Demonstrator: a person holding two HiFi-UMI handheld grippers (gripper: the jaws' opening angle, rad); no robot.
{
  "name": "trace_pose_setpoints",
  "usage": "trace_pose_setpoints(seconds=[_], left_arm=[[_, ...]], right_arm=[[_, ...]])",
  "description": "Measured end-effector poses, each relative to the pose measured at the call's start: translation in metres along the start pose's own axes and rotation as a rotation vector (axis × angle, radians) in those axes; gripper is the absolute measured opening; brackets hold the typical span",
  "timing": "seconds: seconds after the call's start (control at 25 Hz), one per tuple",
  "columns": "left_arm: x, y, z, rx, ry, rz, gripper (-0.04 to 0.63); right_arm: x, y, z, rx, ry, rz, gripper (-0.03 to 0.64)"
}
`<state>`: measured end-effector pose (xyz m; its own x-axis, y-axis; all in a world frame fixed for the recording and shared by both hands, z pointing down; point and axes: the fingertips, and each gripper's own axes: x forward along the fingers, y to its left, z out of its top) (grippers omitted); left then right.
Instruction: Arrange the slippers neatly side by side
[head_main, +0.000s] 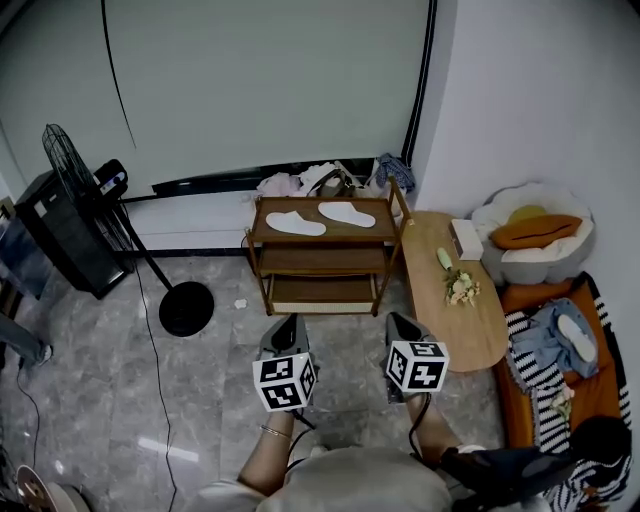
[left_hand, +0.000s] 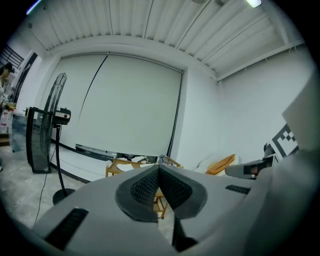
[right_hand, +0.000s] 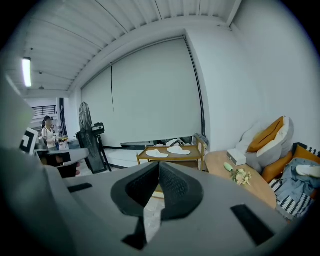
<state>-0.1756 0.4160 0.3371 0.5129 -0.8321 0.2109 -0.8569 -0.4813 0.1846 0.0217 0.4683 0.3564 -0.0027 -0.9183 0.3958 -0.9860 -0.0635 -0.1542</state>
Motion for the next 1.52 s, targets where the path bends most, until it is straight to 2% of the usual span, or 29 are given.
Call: trace_pose_setpoints(seconds=[0.44, 0.72, 1.52], left_arm=[[0.003, 0.026, -0.018, -0.034, 0.046, -0.021, 0.014], [0.020, 0.033, -0.028, -0.033, 0.081, -0.023, 0.014], [0.128, 0.049, 0.000, -0.010, 0.087, 0.035, 0.014]], right_arm=[[0.007, 0.015, -0.016, 0.006, 0.040, -0.052, 0.034], [0.026, 0.004, -0.023, 0.018, 0.074, -0.084, 0.034], [0.134, -0.038, 0.023, 0.023, 0.101, -0.031, 0.034]])
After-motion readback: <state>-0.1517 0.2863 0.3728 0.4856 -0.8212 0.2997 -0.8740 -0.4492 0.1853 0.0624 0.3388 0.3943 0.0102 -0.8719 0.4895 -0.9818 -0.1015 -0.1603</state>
